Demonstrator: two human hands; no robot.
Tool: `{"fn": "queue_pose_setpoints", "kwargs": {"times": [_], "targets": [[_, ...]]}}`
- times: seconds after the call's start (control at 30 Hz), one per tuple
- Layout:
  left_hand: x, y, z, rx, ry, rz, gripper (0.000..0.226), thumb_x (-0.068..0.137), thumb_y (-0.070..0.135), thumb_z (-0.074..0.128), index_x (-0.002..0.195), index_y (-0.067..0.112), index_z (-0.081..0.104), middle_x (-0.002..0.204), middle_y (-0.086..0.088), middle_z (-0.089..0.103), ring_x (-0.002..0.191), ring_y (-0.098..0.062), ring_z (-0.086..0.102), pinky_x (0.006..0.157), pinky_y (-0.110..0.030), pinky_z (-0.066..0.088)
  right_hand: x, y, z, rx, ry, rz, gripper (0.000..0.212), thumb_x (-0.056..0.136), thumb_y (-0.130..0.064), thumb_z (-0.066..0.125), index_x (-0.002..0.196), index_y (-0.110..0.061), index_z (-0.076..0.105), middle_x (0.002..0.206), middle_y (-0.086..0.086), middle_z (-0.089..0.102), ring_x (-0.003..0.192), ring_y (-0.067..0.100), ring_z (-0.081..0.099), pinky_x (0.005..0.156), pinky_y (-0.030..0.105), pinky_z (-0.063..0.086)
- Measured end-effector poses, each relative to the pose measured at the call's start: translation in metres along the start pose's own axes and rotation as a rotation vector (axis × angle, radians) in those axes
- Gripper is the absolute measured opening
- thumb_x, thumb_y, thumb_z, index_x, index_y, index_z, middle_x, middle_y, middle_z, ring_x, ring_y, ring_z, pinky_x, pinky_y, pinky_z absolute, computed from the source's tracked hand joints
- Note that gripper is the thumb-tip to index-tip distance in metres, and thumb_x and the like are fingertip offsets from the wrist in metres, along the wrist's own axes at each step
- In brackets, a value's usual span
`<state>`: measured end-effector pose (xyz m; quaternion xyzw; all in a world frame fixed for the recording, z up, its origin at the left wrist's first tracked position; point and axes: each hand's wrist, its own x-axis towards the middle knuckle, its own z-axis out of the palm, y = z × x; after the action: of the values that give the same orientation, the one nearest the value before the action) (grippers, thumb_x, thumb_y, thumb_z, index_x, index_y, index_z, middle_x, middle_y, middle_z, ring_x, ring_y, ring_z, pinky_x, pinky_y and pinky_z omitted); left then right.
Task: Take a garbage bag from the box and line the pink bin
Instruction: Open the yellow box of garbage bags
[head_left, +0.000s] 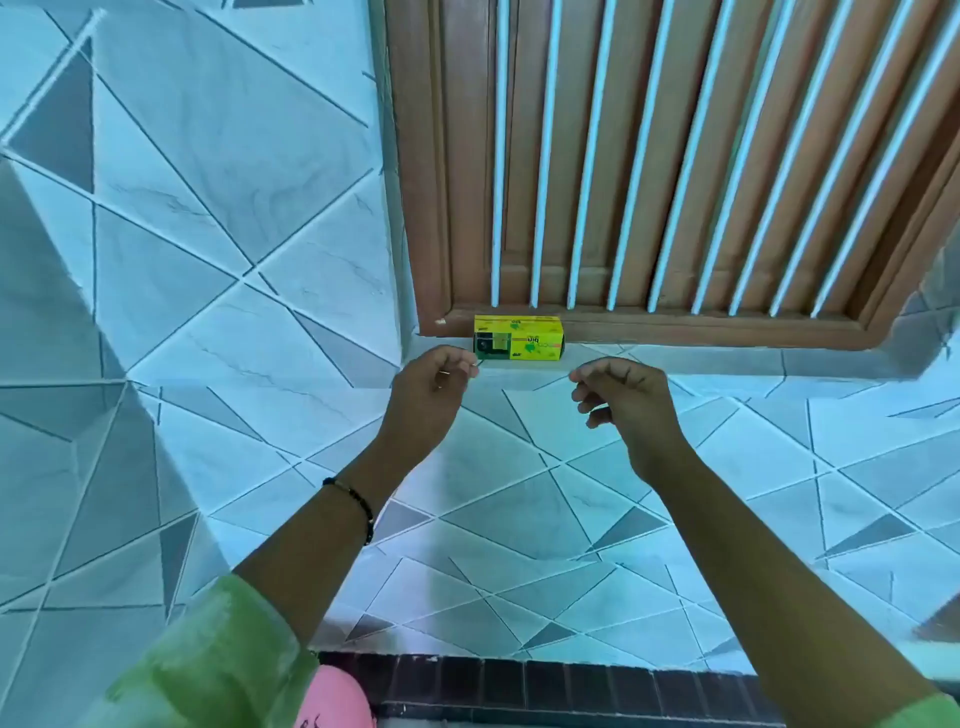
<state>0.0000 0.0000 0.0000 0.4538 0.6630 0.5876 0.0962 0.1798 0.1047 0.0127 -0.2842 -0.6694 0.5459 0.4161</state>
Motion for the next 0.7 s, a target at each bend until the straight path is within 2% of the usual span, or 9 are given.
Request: {"fn": "queue_pose_setpoints", "kwargs": {"times": [0.07,0.13,0.23,0.33,0.4,0.47,0.53,0.6,0.7], "targets": [[0.023,-0.012,0.001,0.016,0.008,-0.017,0.014,0.091,0.012,0.053,0.097,0.009,0.066,0.091,-0.002,0.068,0.081,-0.014,0.061,0.084,-0.034,0.050,0.026,0.009,0.004,0.027,0.119,0.071,0.015,0.089,-0.004,0.051,0.086,-0.008,0.065,0.068,0.010,0.066,0.062,0.021,0.055,0.054,0.027,0.045],[0.044,-0.025,0.005,0.019,-0.003,-0.046,0.014,0.090,0.009,0.053,0.097,0.007,0.066,0.093,-0.001,0.067,0.085,-0.013,0.060,0.085,-0.025,0.047,0.054,0.023,0.009,0.055,0.161,0.179,0.014,0.088,-0.006,0.053,0.098,-0.007,0.063,0.086,0.017,0.070,0.074,0.023,0.058,0.062,0.030,0.048],[0.074,-0.044,0.014,0.012,-0.032,-0.093,0.017,0.089,0.007,0.054,0.103,0.007,0.064,0.103,-0.001,0.066,0.100,-0.016,0.061,0.094,-0.025,0.044,0.092,0.049,0.015,0.013,0.176,0.295,0.039,0.085,-0.011,0.060,0.123,-0.005,0.055,0.124,0.019,0.060,0.102,0.025,0.056,0.085,0.035,0.048],[0.099,-0.060,0.025,0.047,-0.032,-0.142,0.027,0.091,0.009,0.052,0.114,-0.002,0.060,0.119,-0.013,0.065,0.113,-0.024,0.060,0.094,-0.022,0.042,0.120,0.065,0.021,-0.052,0.237,0.323,0.056,0.084,-0.016,0.061,0.136,-0.007,0.044,0.137,0.010,0.049,0.126,0.026,0.044,0.096,0.032,0.033],[0.111,-0.067,0.033,0.084,-0.029,-0.176,0.029,0.092,0.007,0.048,0.114,-0.011,0.054,0.121,-0.024,0.061,0.116,-0.029,0.056,0.095,-0.023,0.040,0.129,0.073,0.024,-0.038,0.250,0.320,0.055,0.084,-0.015,0.060,0.136,-0.005,0.045,0.135,0.013,0.052,0.121,0.026,0.047,0.098,0.035,0.032],[0.120,-0.071,0.041,0.105,-0.052,-0.205,0.029,0.092,0.007,0.046,0.114,-0.010,0.054,0.122,-0.025,0.060,0.118,-0.032,0.054,0.100,-0.031,0.039,0.134,0.075,0.028,-0.042,0.227,0.284,0.039,0.081,-0.014,0.059,0.118,0.000,0.057,0.114,0.021,0.060,0.106,0.031,0.052,0.094,0.039,0.037],[0.127,-0.075,0.047,0.138,-0.107,-0.188,0.028,0.091,0.010,0.045,0.113,0.003,0.060,0.113,-0.016,0.067,0.109,-0.032,0.059,0.094,-0.035,0.044,0.138,0.075,0.032,-0.044,0.172,0.236,0.018,0.081,-0.010,0.056,0.095,-0.016,0.066,0.094,0.006,0.065,0.094,0.023,0.054,0.085,0.034,0.038],[0.130,-0.077,0.052,0.174,-0.127,-0.173,0.025,0.090,0.013,0.046,0.109,0.011,0.062,0.102,-0.012,0.072,0.097,-0.033,0.063,0.085,-0.037,0.048,0.142,0.076,0.034,-0.034,0.129,0.202,0.030,0.084,-0.005,0.054,0.094,-0.030,0.067,0.093,-0.006,0.066,0.093,0.015,0.055,0.090,0.032,0.039],[0.124,-0.075,0.054,0.158,-0.104,-0.160,0.025,0.090,0.014,0.050,0.113,0.013,0.061,0.106,-0.008,0.071,0.099,-0.026,0.064,0.086,-0.032,0.047,0.140,0.081,0.032,-0.037,0.135,0.156,0.040,0.082,-0.002,0.056,0.085,-0.039,0.070,0.093,-0.009,0.070,0.094,0.013,0.057,0.095,0.034,0.039]]}}
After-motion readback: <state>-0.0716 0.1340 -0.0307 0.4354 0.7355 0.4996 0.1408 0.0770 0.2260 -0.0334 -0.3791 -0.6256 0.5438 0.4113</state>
